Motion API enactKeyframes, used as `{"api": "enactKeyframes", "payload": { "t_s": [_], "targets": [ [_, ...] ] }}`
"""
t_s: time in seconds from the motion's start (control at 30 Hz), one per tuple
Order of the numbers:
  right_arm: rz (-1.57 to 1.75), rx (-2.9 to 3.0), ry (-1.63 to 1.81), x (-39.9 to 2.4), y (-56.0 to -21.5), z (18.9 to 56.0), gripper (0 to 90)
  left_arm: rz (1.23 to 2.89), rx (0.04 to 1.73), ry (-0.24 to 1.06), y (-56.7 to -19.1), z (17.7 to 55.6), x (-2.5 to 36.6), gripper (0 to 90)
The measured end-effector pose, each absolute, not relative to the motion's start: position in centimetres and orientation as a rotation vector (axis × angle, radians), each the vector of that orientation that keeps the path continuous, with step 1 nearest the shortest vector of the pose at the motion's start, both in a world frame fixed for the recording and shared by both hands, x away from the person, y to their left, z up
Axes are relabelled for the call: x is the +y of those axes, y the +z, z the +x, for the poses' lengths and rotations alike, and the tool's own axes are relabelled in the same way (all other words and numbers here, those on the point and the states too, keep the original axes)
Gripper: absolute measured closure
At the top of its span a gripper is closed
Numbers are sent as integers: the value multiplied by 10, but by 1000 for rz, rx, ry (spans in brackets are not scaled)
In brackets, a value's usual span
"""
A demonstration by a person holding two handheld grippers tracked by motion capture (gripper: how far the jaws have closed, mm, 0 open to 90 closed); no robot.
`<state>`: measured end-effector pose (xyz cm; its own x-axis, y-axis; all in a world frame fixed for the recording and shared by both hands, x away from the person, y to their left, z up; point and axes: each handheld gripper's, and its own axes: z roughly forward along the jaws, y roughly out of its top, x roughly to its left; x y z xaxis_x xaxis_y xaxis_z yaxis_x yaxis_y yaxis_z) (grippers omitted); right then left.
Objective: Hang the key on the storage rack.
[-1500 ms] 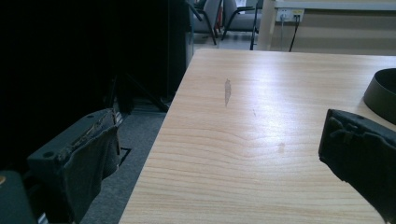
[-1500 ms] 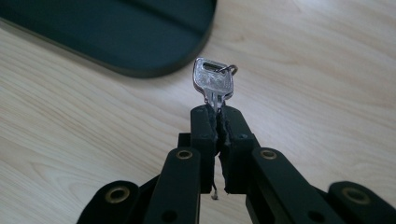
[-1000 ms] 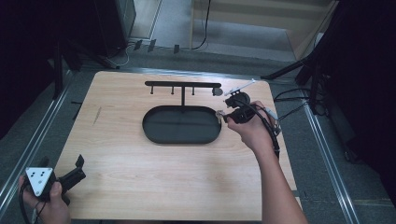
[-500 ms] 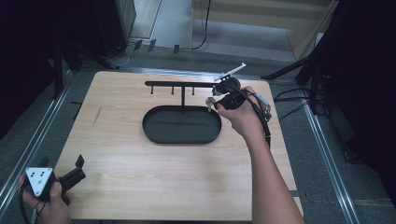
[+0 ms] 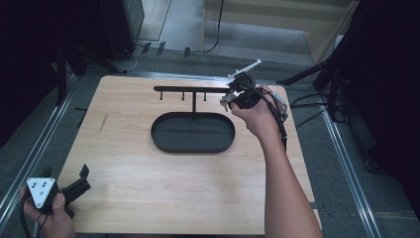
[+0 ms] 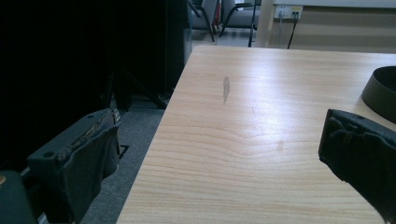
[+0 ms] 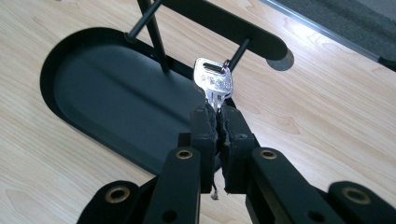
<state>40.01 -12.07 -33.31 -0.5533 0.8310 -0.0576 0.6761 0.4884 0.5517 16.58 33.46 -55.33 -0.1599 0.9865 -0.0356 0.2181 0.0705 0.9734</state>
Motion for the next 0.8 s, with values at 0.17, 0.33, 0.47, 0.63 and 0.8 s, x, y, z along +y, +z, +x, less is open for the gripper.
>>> {"api": "enactKeyframes", "payload": {
  "t_s": [0.17, 0.33, 0.47, 0.63, 0.8],
  "targets": [
    [1250, 2423, 679, -125, -333, 399, 852, 1258, 1515, 1173, -553, 166, 334, 0],
    [1260, 2409, 672, -132, -336, 399, 852, 1258, 1515, 1174, -553, 166, 334, 0],
    [1292, 2389, 674, -138, -343, 401, 852, 1261, 1515, 1176, -553, 166, 334, 0],
    [1331, 2313, 710, -138, -351, 407, 851, 1259, 1517, 1173, -553, 166, 334, 0],
    [1386, 2283, 734, -136, -356, 411, 835, 1256, 1517, 1171, -553, 166, 334, 0]
  ]
}}
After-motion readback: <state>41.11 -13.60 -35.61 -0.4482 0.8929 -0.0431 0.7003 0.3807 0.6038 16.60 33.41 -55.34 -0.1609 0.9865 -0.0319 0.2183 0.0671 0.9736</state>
